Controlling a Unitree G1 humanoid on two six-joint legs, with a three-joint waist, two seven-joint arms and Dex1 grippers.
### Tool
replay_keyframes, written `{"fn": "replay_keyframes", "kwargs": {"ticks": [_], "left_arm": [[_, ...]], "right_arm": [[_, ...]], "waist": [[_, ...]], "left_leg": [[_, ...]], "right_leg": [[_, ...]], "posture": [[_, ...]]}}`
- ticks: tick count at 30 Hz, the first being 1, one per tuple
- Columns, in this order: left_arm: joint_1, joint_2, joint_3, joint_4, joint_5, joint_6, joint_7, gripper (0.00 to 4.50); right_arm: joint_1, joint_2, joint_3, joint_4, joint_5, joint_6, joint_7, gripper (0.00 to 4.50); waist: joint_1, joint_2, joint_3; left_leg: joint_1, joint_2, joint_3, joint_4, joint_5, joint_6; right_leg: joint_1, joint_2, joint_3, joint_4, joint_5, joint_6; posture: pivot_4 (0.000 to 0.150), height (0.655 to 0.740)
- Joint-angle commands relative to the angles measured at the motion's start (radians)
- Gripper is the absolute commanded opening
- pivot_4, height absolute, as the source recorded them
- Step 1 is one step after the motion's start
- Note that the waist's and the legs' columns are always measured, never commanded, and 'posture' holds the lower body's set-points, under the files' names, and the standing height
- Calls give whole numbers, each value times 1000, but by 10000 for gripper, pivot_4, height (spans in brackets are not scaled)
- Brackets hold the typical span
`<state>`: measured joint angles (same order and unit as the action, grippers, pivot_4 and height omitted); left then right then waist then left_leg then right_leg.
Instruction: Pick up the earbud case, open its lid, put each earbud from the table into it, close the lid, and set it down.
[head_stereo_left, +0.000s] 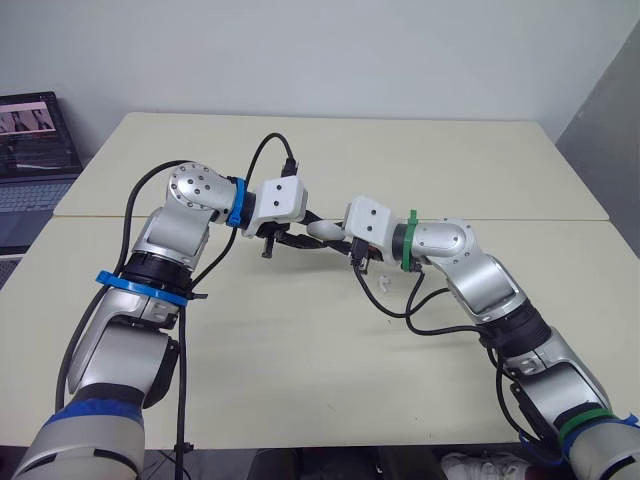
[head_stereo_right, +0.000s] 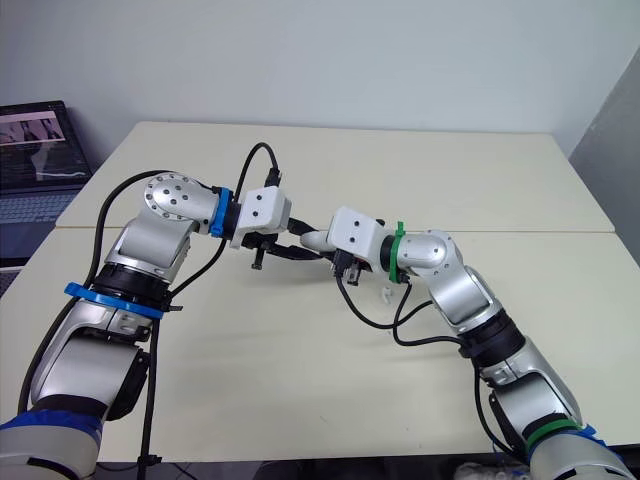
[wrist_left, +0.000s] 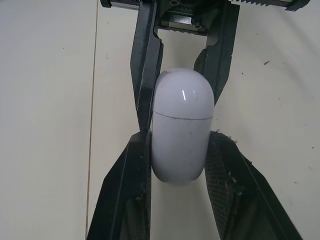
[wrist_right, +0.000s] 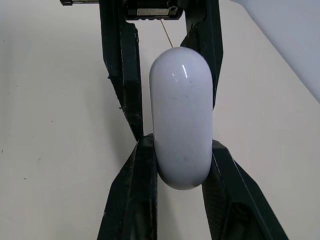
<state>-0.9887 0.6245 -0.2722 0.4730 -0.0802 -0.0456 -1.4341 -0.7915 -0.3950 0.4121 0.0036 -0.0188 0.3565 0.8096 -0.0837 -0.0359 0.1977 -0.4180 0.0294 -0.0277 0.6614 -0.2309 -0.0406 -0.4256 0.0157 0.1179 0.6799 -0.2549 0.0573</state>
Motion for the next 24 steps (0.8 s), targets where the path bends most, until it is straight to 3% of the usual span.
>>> {"fn": "replay_keyframes", "kwargs": {"ticks": [1, 6, 11, 24], "left_arm": [[-33, 22, 40, -44, -63, 23, -82, 10964], [-39, 1, 53, -31, -62, -14, -47, 10964], [-49, 9, 43, -13, -38, -32, -52, 26253], [-50, 9, 30, 20, -16, -94, -58, 26253]], "right_arm": [[13, -40, 20, -2, -55, -42, 25, 8012], [15, -28, 7, 3, -44, -24, 11, 8012], [10, -14, -6, 13, -34, -10, 14, 8012], [-4, 12, -36, 1, -21, 20, 31, 8012]], "waist": [[0, 0, 0], [0, 0, 0], [0, 0, 0], [0, 0, 0]], "left_leg": [[0, 0, 0, 0, 0, 0], [0, 0, 0, 0, 0, 0], [0, 0, 0, 0, 0, 0], [0, 0, 0, 0, 0, 0]], "right_leg": [[0, 0, 0, 0, 0, 0], [0, 0, 0, 0, 0, 0], [0, 0, 0, 0, 0, 0], [0, 0, 0, 0, 0, 0]], "posture": [[1500, 7400], [1500, 7400], [1500, 7400], [1500, 7400]]}}
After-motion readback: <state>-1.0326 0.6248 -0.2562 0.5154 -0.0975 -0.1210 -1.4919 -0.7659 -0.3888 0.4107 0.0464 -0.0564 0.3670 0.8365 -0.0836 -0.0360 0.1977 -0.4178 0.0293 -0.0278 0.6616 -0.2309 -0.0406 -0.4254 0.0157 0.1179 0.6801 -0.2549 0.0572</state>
